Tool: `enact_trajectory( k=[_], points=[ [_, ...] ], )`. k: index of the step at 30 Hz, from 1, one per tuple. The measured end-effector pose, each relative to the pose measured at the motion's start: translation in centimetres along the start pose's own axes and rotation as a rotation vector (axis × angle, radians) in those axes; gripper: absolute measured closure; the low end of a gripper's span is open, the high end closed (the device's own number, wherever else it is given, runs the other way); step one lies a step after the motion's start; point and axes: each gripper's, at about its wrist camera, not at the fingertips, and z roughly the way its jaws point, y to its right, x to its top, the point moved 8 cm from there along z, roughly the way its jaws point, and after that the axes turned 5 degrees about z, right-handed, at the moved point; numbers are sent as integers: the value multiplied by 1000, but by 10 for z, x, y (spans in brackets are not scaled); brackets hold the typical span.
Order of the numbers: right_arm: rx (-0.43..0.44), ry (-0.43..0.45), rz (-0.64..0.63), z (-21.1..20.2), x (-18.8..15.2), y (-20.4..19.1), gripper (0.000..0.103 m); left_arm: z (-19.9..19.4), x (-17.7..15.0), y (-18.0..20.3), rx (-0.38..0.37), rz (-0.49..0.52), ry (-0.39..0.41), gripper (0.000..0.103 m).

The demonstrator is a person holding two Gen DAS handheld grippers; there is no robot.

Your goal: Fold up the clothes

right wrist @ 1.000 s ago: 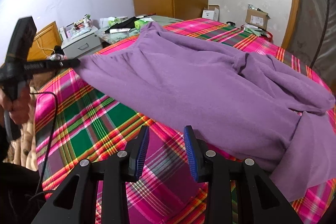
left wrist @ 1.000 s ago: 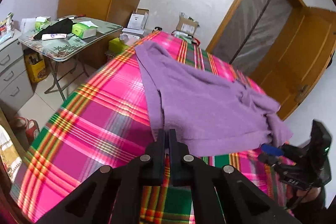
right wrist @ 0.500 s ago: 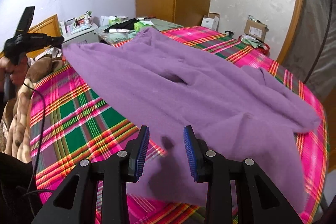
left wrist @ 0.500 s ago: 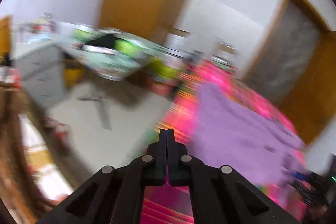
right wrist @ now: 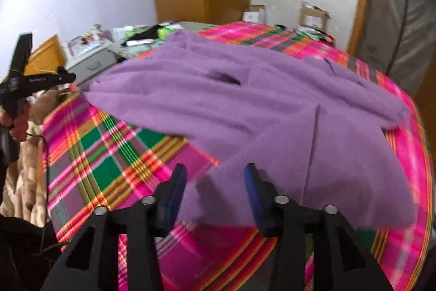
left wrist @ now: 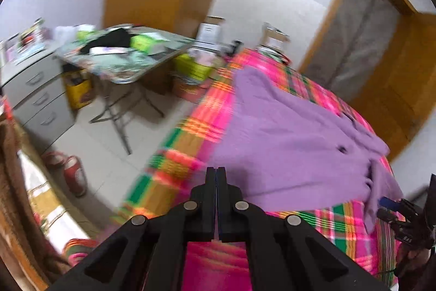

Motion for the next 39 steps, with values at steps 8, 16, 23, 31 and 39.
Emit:
enact_trajectory(
  k=[8,16,23,31,39],
  points=[
    [-158,89,286,-12,-4,36,55,24,4,46,-69,54,-39,103],
    [-42,55,443,10,-3,72,73,33,-7,63,-87,71,-79,103],
    [-65,156,448,-49,2,109,100,37,-7,66,-90,82,-88,103],
    [-648,268,634,-200,-38,285,96,38,-10,63,-118,54,-96,102],
    [-607,205,476,-172,-38,236,58,35,-17,61,-131,9,-110,98]
  ],
)
